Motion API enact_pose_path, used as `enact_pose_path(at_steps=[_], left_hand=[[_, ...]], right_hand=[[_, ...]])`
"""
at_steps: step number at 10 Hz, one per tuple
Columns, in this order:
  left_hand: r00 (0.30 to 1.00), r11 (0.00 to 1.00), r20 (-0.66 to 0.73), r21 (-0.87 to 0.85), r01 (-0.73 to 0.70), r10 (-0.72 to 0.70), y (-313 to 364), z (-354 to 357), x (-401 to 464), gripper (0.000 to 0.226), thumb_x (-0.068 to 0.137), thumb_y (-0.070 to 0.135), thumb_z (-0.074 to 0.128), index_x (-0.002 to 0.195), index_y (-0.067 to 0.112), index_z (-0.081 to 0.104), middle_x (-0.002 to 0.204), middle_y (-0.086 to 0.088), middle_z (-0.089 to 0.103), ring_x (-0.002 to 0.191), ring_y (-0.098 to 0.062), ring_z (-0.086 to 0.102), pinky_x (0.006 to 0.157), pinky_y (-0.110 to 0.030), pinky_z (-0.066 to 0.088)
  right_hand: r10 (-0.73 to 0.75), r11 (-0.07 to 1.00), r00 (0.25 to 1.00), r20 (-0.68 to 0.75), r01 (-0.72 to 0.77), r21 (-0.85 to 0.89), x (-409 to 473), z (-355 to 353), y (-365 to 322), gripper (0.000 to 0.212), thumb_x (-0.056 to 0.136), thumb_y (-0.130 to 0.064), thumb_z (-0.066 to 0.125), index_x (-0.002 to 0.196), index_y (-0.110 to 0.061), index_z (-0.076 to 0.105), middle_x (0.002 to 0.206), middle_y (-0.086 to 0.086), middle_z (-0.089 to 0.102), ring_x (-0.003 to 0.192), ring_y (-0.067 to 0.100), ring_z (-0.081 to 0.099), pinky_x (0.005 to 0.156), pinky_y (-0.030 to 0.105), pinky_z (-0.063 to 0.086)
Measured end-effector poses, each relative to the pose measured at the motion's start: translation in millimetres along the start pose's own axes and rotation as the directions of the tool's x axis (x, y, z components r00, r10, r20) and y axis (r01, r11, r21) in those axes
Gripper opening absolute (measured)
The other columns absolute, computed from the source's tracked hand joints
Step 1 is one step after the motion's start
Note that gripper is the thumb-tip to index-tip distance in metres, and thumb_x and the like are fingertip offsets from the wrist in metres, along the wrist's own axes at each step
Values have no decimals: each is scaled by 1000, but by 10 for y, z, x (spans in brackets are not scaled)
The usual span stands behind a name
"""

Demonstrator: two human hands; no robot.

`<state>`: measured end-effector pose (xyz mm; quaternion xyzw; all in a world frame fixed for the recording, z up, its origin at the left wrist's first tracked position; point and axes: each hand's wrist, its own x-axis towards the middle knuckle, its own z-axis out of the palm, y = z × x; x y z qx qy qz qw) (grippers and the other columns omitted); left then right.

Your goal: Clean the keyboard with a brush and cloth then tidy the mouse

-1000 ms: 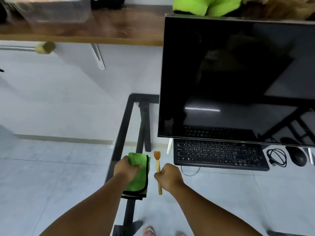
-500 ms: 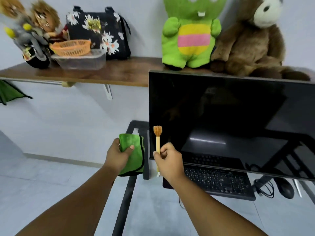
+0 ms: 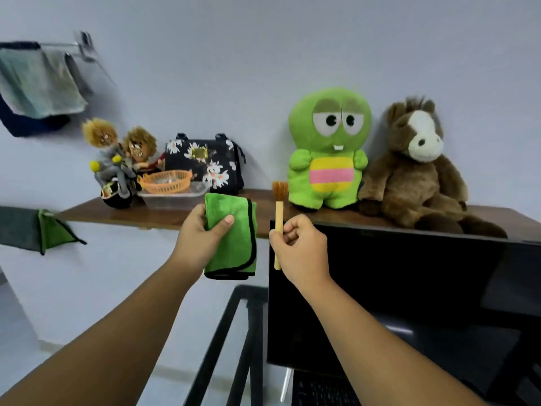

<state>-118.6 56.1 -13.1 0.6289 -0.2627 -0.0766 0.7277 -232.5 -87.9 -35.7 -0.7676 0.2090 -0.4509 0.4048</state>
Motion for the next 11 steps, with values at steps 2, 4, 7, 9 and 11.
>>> enact_pose_path(at_steps=[2, 4, 7, 9, 11], left_hand=[[1000, 1000, 10, -30, -4, 4, 483, -144, 738, 22, 89, 14, 68, 109, 13, 59, 101, -7, 73, 90, -24, 71, 76, -42, 58], [980, 982, 102, 95, 161, -171, 336, -119, 1384, 20, 87, 12, 70, 105, 6, 64, 94, -11, 73, 82, -25, 72, 70, -39, 58], [920, 865, 166, 431, 255, -354, -137, 6, 1911, 37, 75, 20, 82, 99, 7, 57, 106, -13, 67, 97, -30, 65, 93, -47, 52], [955, 556, 151, 831, 17, -257, -88, 105, 1902, 57, 79, 29, 78, 122, 4, 50, 120, -12, 59, 111, -27, 57, 85, -29, 47], [966, 380, 163, 922, -76, -201, -99, 142, 1911, 70, 78, 35, 77, 129, 6, 40, 128, -12, 50, 113, -25, 54, 78, -27, 43]], right_hand=[[-23, 997, 995, -100, 16, -72, 789, 166, -548, 21, 74, -26, 71, 72, -14, 54, 59, -7, 56, 59, 12, 55, 53, 25, 40], [165, 884, 984, 62, -120, -451, 1328, 451, -539, 24, 76, -31, 71, 68, -14, 55, 73, 6, 61, 70, 27, 57, 48, 28, 32], [455, 689, 876, 160, -232, -687, 1619, 776, -283, 8, 80, -14, 60, 76, -9, 65, 60, 6, 61, 41, 18, 58, 35, 18, 43], [581, 541, 783, 220, -169, -824, 1695, 843, -154, 22, 87, -23, 59, 70, -11, 64, 43, 2, 58, 43, 17, 55, 52, 27, 51], [533, 533, 802, 269, -71, -843, 1672, 819, -210, 39, 93, -27, 51, 57, -21, 37, 49, 5, 42, 57, 22, 42, 52, 25, 35]])
